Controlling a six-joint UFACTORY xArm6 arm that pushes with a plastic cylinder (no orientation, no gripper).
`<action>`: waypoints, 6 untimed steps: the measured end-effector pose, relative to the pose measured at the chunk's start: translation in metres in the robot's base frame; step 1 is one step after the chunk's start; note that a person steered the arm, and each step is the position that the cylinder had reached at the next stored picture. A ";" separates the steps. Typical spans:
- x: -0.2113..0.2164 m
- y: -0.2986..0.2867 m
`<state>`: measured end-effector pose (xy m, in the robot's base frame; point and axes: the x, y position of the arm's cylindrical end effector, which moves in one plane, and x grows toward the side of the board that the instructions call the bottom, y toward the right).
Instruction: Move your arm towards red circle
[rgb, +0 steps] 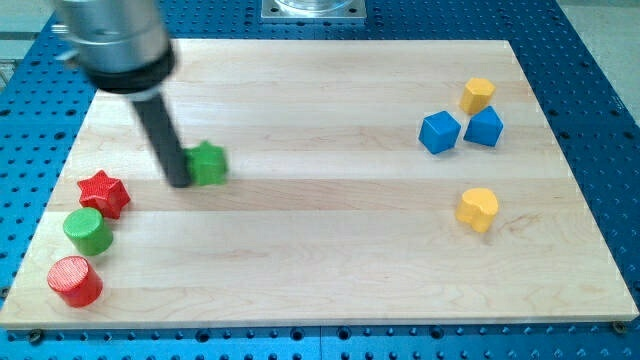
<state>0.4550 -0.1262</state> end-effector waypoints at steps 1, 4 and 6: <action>-0.018 0.086; -0.046 0.168; 0.058 0.044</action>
